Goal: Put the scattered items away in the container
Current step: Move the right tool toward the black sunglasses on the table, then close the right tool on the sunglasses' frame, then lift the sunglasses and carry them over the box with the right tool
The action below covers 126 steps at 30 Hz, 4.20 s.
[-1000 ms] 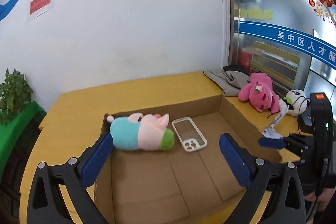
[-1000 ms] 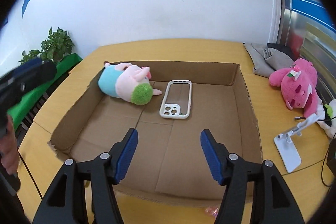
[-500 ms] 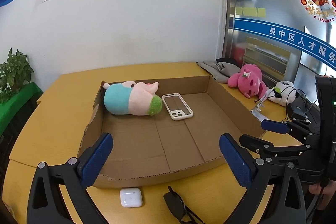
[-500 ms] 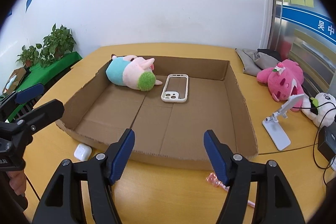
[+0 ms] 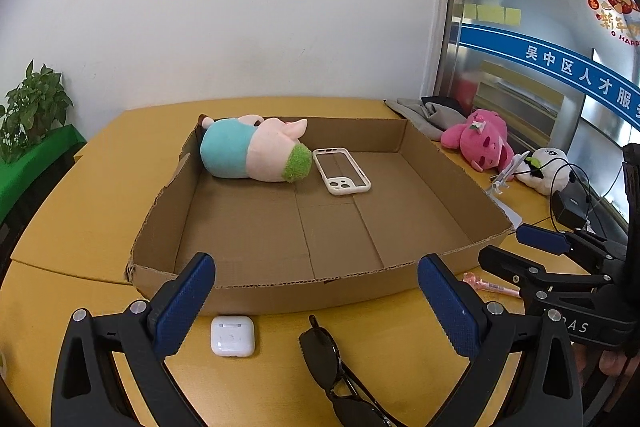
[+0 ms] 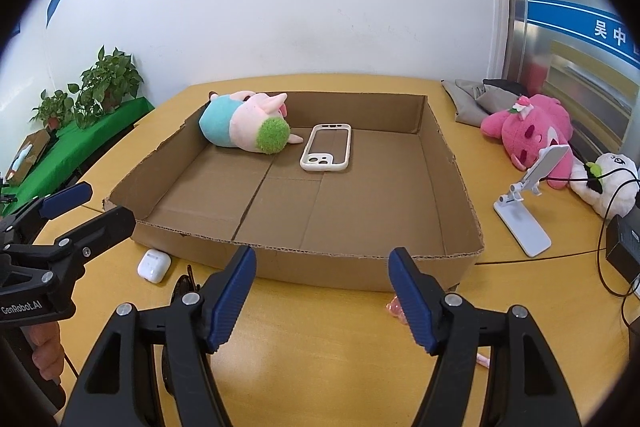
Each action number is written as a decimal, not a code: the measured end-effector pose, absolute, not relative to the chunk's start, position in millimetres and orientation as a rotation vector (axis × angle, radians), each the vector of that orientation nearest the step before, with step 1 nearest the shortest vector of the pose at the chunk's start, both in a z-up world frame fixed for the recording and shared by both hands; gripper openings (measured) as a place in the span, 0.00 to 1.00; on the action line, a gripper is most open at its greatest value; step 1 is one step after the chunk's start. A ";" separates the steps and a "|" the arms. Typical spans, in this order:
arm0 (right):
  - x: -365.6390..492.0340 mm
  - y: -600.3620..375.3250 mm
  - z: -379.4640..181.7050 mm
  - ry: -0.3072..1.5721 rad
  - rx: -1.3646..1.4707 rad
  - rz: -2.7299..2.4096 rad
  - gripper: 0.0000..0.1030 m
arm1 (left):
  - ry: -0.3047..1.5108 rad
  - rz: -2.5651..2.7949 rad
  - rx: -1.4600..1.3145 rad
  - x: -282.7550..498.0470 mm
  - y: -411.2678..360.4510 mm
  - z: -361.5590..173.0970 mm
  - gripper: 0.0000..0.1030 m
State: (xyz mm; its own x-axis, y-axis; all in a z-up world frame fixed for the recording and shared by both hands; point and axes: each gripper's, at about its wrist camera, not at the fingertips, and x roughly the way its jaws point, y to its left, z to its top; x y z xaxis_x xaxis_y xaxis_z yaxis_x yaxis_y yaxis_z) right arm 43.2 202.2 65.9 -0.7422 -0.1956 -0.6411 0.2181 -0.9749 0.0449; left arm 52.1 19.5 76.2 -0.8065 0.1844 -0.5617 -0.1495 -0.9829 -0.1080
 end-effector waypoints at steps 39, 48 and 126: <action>68.6 181.5 4.7 -0.093 1.190 -2.414 0.69 | -0.271 2.670 -1.144 54.4 2.4 21.0 1.00; 76.9 135.6 -22.2 -0.091 1.223 -2.218 0.69 | -0.264 2.653 -1.234 48.8 -5.4 9.8 1.00; 49.5 112.5 106.0 0.083 0.733 -2.418 0.20 | -0.192 2.580 -1.104 -40.3 -5.8 133.4 0.34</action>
State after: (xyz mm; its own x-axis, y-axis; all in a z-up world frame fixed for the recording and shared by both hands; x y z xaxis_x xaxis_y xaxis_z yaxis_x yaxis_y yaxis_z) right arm 49.5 112.5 106.0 -0.6650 -0.5333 -0.5228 0.5680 -0.8157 0.1096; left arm -40.3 -5.8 133.4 -0.6466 0.3489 -0.6784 -0.2445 -0.9372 -0.2489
